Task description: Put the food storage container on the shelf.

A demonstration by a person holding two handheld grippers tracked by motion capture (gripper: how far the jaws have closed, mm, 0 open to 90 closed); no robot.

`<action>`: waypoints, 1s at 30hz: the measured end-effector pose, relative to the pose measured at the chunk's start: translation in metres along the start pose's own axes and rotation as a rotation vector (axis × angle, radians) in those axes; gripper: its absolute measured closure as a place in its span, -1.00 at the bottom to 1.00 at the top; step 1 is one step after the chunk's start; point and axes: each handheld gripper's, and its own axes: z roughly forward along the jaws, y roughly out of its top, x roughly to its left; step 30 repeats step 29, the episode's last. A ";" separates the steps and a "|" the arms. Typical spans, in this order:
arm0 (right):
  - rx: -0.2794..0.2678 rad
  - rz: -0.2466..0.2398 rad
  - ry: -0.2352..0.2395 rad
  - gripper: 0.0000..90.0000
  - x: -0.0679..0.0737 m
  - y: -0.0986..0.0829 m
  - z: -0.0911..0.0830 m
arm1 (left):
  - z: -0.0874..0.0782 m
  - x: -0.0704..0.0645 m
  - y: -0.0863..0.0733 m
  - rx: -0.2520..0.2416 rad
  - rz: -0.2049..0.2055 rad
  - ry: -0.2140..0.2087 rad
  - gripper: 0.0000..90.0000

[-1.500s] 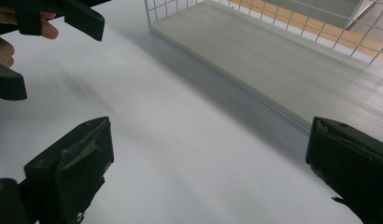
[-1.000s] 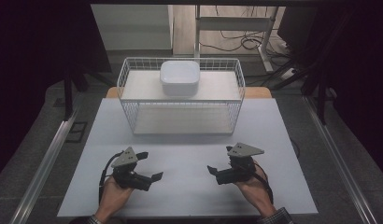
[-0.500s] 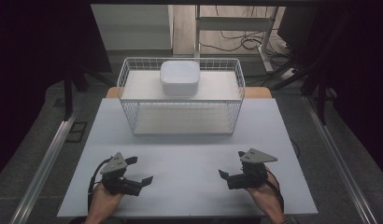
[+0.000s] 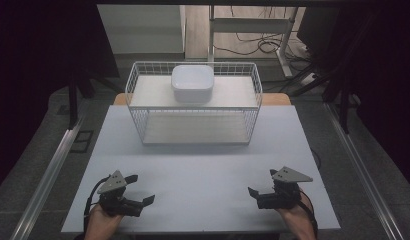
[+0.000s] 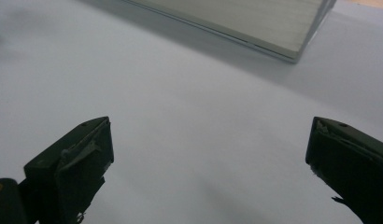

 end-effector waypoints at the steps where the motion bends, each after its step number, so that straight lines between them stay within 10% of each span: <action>1: 0.000 0.000 0.000 -0.99 0.000 0.000 0.000 | 0.000 0.000 0.000 0.000 0.000 0.000 -0.95; 30: 0.166 0.069 -0.013 -0.99 -0.009 -0.039 -0.010 | -0.002 0.014 -0.021 0.087 -0.121 -0.018 -0.96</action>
